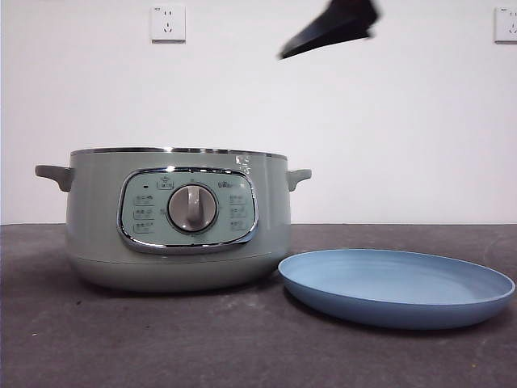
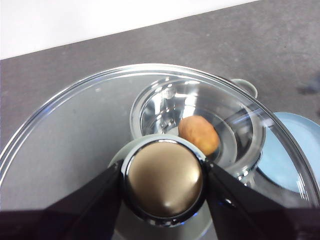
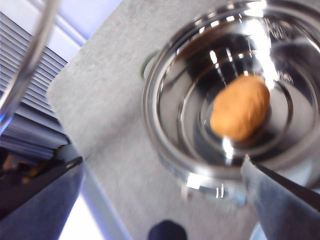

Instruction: Take the potato out from the steamer,put the potato on the plate,close the lid

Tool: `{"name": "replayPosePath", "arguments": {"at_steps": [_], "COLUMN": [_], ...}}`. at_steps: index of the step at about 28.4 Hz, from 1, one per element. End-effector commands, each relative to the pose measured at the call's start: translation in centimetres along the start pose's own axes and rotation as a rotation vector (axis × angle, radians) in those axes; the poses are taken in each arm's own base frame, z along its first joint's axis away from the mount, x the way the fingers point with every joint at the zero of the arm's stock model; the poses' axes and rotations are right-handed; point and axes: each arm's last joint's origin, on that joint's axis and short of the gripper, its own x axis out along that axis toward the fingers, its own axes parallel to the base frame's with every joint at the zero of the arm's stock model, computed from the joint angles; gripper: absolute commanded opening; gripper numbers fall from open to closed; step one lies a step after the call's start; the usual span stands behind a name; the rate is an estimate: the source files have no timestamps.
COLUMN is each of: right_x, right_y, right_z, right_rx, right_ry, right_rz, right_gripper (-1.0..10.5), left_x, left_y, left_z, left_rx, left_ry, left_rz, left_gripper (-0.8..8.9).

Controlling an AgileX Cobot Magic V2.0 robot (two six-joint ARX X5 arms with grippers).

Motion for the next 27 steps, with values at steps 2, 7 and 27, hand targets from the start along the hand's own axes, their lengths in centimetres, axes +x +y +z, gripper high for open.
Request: {"name": "replayPosePath", "arguments": {"at_steps": [2, 7, 27], "right_x": [3.9, 8.6, 19.6], "right_y": [0.4, 0.2, -3.3], "right_z": [2.4, 4.0, 0.2], "right_rx": [-0.049, -0.091, -0.185], "right_ry": [0.029, 0.072, 0.252], "right_rz": [-0.061, -0.157, -0.406], "right_gripper": [6.0, 6.0, 6.0], "left_x": [-2.7, -4.2, -4.8], "left_y": [-0.4, -0.7, -0.9], "left_z": [-0.5, -1.4, -2.3], "left_rx": [0.006, 0.003, -0.007], "left_ry": [-0.07, -0.072, -0.026], "left_rz": [0.003, 0.027, 0.014], "left_gripper": [-0.09, -0.09, -0.09]}}
